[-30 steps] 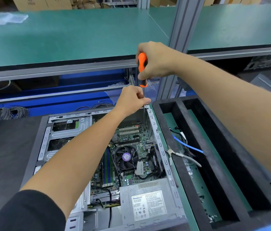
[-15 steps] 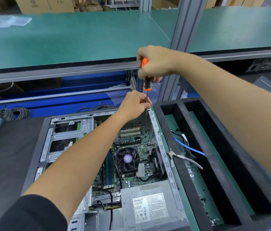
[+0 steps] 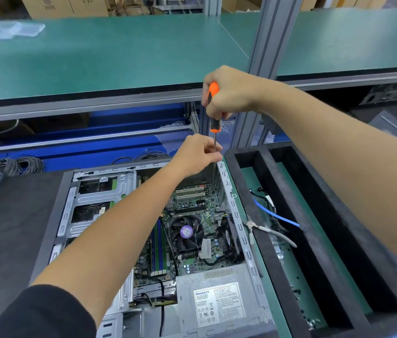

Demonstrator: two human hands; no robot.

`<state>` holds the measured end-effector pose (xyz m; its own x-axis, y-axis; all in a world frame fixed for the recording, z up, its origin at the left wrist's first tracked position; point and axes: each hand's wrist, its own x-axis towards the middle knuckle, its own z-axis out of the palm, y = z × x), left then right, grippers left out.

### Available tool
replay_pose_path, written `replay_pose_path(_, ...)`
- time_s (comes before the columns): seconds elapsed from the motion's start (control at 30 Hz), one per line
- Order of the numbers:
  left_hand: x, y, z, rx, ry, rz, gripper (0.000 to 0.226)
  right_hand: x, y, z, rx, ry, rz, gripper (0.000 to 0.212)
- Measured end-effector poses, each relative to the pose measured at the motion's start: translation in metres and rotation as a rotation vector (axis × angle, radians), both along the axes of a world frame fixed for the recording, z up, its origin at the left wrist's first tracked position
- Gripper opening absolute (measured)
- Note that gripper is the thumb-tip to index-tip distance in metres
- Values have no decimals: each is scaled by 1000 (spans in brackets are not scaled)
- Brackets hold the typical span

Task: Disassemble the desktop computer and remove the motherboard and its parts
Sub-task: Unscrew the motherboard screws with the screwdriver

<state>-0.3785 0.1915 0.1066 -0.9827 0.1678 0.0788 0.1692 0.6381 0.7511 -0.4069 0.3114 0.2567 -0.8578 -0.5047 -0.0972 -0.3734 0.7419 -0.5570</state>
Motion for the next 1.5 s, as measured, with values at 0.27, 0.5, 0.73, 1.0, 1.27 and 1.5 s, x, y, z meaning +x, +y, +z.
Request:
replay_pose_path(0.27,0,4,-1,-67,29,69,27,2,-1,1,89,207,17,40)
replay_pose_path(0.5,0,3,0,-116,66,89,40,6,-3,0,72,141,27,25)
replay_pose_path(0.73,2,1,2,-114,63,99,40,5,-4,-6,63,305,3,50)
replay_pose_path(1.0,4,0,4,-77,92,99,40,1,-4,-7,56,345,24,23)
replay_pose_path(1.27,4,-2,-3,-52,74,82,31,5,-4,-12,50,343,42,20)
replay_pose_path(1.5,3,0,-4,-57,67,82,30,4,-3,-13,47,334,41,20)
